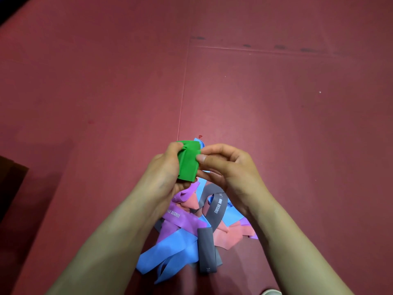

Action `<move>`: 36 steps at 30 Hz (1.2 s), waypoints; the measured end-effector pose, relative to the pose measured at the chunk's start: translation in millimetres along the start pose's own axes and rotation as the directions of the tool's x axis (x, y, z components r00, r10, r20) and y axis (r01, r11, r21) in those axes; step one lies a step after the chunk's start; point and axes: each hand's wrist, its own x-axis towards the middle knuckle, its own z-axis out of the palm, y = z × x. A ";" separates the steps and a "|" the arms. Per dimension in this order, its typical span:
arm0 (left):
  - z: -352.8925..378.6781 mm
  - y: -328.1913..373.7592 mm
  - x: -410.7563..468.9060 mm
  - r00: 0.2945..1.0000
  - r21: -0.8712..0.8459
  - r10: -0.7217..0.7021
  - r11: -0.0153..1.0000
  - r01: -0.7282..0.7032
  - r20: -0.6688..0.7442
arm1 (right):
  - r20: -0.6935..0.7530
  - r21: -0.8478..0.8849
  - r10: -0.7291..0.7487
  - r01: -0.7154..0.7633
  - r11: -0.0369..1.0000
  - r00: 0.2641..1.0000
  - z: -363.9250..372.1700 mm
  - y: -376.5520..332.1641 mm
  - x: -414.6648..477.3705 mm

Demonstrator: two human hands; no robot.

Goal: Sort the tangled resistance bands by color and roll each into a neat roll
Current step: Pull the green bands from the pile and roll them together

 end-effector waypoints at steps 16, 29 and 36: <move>4.2 4.8 -9.6 0.986 0.025 -0.058 0.998 0.055 0.158 | -0.091 -0.236 -0.004 -0.018 0.972 0.996 -1.7 -3.7 -4.2; 1.6 -2.3 -4.9 0.985 0.025 0.079 0.996 -0.083 0.153 | -0.271 -0.304 -0.162 0.075 0.950 0.949 -3.2 5.3 3.9; -1.6 -4.2 -1.0 0.984 0.013 0.148 0.989 -0.150 0.101 | -0.137 -0.150 -0.105 0.084 0.985 0.985 -3.5 1.4 1.3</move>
